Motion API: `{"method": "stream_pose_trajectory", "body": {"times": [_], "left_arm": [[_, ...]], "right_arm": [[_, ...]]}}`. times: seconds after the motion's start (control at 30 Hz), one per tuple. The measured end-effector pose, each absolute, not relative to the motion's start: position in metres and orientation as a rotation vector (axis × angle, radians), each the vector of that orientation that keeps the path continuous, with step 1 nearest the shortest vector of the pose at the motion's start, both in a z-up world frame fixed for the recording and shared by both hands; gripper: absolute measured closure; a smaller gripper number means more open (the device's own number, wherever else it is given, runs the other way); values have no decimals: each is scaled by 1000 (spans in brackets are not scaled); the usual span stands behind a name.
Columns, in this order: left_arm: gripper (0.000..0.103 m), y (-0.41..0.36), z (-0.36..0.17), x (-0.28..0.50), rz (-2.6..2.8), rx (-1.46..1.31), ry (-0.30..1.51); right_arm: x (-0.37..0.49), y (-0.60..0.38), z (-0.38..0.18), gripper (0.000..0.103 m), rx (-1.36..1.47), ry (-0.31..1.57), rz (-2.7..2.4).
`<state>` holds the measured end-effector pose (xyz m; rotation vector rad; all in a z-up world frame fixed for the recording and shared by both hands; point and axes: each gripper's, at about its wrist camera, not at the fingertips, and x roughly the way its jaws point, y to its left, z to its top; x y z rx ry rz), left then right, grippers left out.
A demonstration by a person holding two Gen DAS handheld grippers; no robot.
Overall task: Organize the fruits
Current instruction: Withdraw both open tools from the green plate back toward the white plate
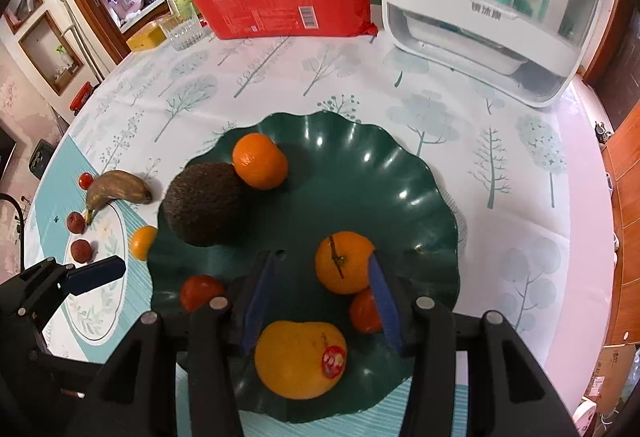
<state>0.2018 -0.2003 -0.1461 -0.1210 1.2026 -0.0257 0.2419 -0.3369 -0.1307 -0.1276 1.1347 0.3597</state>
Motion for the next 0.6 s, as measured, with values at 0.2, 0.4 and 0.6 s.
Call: {"method": "stream_pose_trajectory", "body": {"times": [0.2, 0.4, 0.6], "left_arm": [[23, -192, -131, 191, -29, -121, 1170], [23, -189, -119, 179, -47, -108, 1147], [23, -186, -106, 161, -77, -88, 1117]], "right_arm": [[229, -338, -113, 54, -116, 1103, 345], [211, -338, -99, 54, -109, 1081, 322], [190, -338, -86, 54, -97, 1065, 295]]}}
